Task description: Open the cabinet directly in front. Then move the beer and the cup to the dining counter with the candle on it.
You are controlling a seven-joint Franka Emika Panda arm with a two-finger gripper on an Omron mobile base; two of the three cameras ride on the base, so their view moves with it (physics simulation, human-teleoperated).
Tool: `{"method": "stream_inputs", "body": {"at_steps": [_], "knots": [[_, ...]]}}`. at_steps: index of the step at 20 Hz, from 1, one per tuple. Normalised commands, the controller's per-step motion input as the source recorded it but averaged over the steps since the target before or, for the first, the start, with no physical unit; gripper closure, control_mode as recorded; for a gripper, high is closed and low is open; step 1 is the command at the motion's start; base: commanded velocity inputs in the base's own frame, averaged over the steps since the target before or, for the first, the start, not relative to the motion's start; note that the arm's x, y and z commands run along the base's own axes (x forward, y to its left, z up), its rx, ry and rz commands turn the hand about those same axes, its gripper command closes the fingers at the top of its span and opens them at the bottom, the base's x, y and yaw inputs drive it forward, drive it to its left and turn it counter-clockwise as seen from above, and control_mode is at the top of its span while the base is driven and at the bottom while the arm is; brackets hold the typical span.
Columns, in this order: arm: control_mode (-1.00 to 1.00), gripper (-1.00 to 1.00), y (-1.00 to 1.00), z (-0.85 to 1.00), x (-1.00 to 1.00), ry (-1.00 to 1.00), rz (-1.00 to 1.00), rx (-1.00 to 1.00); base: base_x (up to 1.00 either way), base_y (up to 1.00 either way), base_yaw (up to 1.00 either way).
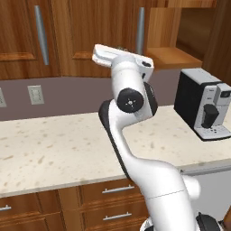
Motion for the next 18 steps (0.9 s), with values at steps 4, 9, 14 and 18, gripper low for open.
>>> {"method": "stream_inputs", "body": {"at_steps": [4,9,14,18], "knots": [[-1.0,-1.0,-1.0,0.01,-0.23,-0.01,0.03,0.44,0.0,0.0,0.0],[-1.0,-1.0,-1.0,0.02,-0.14,-0.03,0.08,0.51,0.0,0.0,0.0],[-1.0,-1.0,-1.0,0.13,-0.02,-0.02,0.17,0.48,0.0,0.0,0.0],[-1.0,-1.0,-0.91,0.06,0.03,0.14,0.24,0.38,0.0,0.0,0.0]]}}
